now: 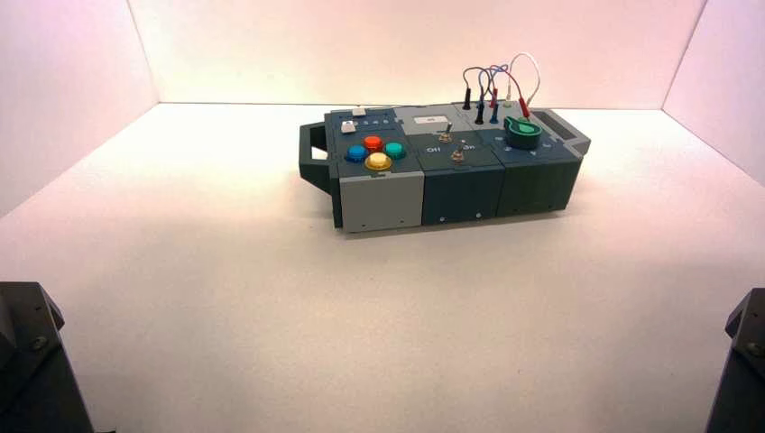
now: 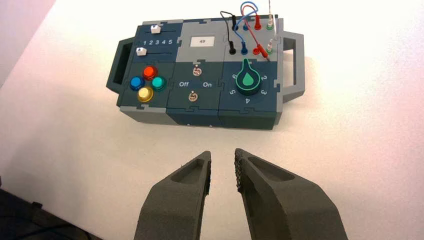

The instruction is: Insert the red wire.

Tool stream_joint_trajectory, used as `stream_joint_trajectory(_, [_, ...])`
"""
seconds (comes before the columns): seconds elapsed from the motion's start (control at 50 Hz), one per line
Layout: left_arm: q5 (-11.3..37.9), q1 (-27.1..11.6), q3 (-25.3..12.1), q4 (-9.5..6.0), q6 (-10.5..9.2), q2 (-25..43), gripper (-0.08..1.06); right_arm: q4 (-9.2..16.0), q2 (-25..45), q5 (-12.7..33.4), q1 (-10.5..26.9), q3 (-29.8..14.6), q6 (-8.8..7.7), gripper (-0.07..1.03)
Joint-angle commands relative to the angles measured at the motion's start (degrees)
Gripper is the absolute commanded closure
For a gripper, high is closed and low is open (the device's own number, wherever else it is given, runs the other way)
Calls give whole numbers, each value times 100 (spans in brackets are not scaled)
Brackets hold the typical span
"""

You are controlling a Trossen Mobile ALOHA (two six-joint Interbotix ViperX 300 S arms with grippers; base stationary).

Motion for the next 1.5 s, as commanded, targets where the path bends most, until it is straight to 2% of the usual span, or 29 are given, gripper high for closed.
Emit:
stream_joint_trajectory(0.02, [-26, 35, -88, -9, 9, -53, 71, 18, 26, -26, -18, -167, 9, 68])
stream_joint_trajectory(0.48, [-26, 35, -88, -26, -9, -35, 71, 18, 88, -26, -18, -237, -9, 68])
stream_joint_trajectory(0.76, [-26, 35, -158, -62, -9, 105, 71, 18, 448, -105, -9, -536, -167, 64])
stream_joint_trajectory(1.06, [70, 35, -396, -167, -9, 483, 71, -62, 1459, -158, -9, -1037, -237, 64])
stream_joint_trajectory(1.18, [123, 35, -439, -211, -18, 545, 71, -229, 1942, -211, -9, -1248, -237, 64])
stream_joint_trajectory(1.34, [141, 35, -501, -229, -18, 519, 71, -615, 2733, -290, -9, -1591, -246, 64])
stream_joint_trajectory(1.5, [193, 35, -554, -229, -9, 519, 71, -694, 3226, -396, -9, -1740, -246, 64])
